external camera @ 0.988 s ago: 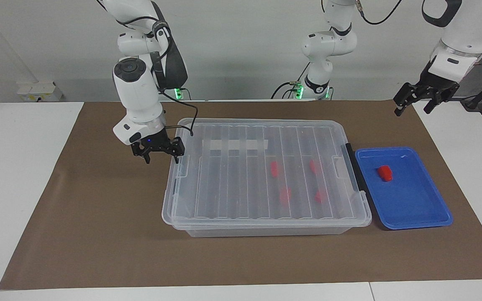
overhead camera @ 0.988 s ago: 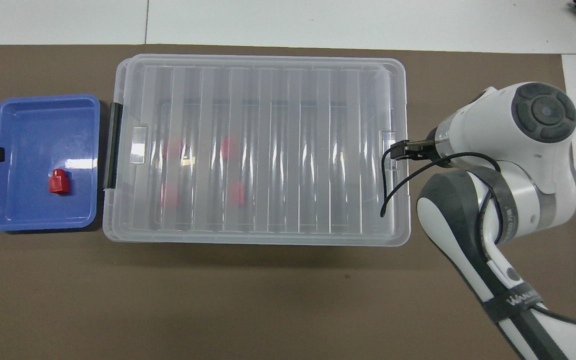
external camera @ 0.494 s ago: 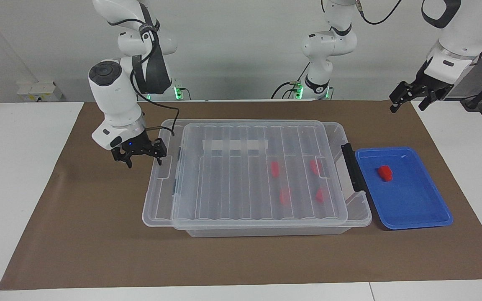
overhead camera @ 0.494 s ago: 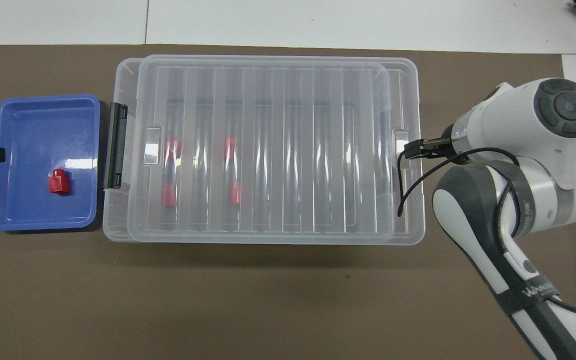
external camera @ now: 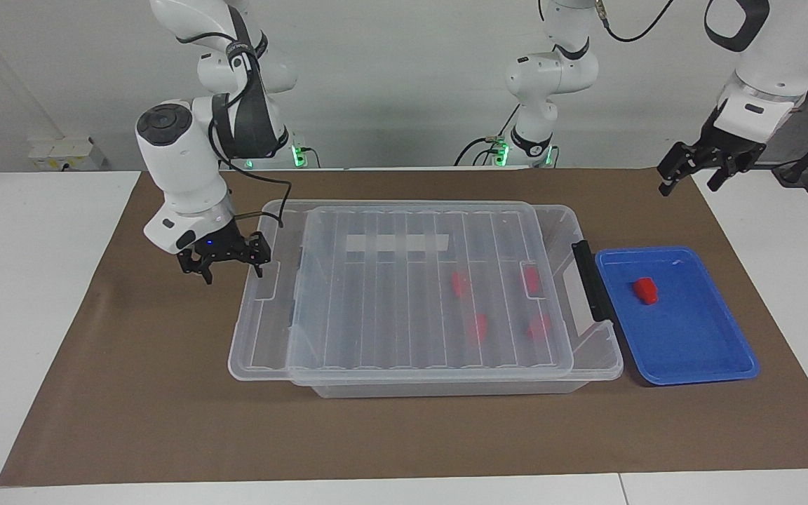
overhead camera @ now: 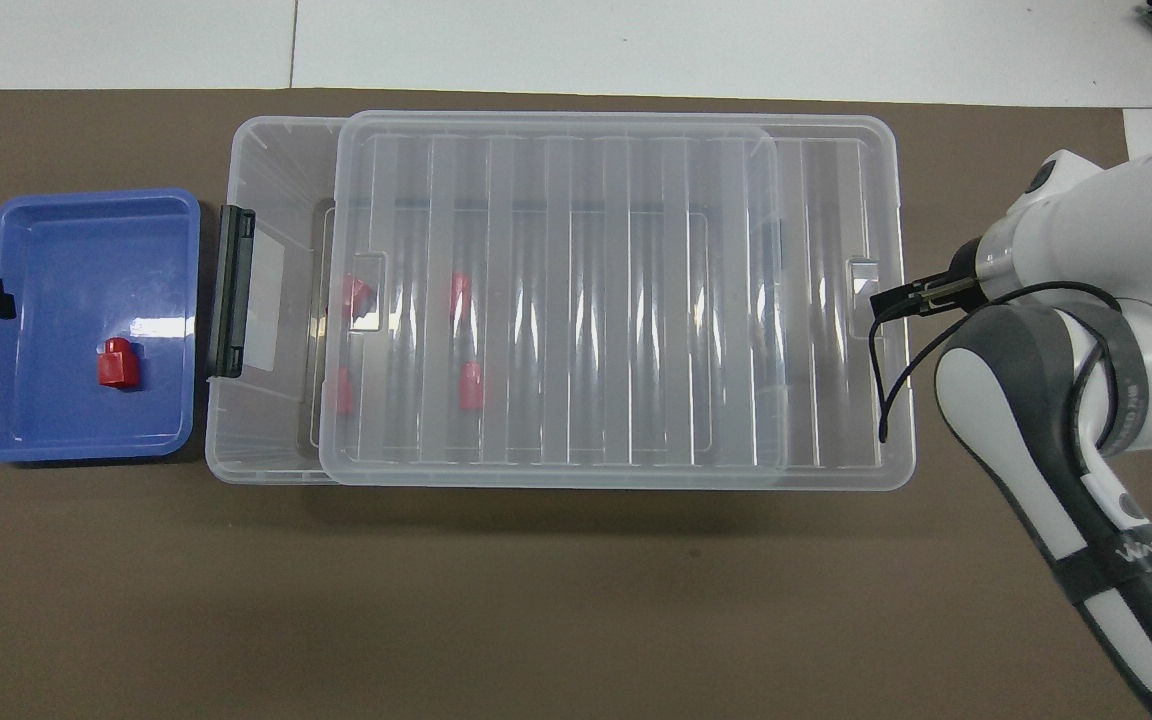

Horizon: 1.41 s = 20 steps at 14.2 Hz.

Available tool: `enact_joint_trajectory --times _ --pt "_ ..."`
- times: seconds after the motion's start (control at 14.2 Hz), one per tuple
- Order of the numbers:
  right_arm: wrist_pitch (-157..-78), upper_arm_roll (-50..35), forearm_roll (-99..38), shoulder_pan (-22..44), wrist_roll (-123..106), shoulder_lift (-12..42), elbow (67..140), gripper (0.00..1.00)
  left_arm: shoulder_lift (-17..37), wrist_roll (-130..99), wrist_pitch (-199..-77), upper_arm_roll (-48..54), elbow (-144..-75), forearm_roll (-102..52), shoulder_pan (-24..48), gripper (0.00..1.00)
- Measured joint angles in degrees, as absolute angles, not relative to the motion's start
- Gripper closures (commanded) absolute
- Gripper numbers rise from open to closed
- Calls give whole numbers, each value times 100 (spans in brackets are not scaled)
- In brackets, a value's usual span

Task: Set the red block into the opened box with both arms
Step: 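Slide the lid toward the right gripper while the left gripper reaches the tray, then grasp the red block in the blue tray with the left gripper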

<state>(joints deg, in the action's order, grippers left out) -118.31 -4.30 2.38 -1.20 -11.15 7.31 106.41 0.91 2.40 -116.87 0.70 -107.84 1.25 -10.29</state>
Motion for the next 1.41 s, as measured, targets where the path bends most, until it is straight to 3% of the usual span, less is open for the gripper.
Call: enact_joint_trajectory --times 0.21,0.35,0.64,1.2,1.27,1.41 --pt "-11822 -428 238 -316 -1737 731 10642 1 436 -138 -13706 83 -11812 124 -1070 0" --pt "-11807 -424 239 -485 -2239 731 10646 1 480 -652 -14303 109 -12298 124 -1070 0" --pt "-11770 -415 239 -871 -3178 731 10648 1 511 27 -14308 138 -12559 133 -1057 0" --pt "-11746 -414 240 -962 -3524 731 10650 0 1187 1485 -14490 130 -12655 134 -1076 0" --pt "-11721 -415 240 -962 -3524 729 10642 0 1201 1565 -14492 126 -12655 134 -1078 2" --pt "-11655 -418 240 -961 -3466 698 10627 0 1218 1629 -14496 126 -12655 134 -1078 36"
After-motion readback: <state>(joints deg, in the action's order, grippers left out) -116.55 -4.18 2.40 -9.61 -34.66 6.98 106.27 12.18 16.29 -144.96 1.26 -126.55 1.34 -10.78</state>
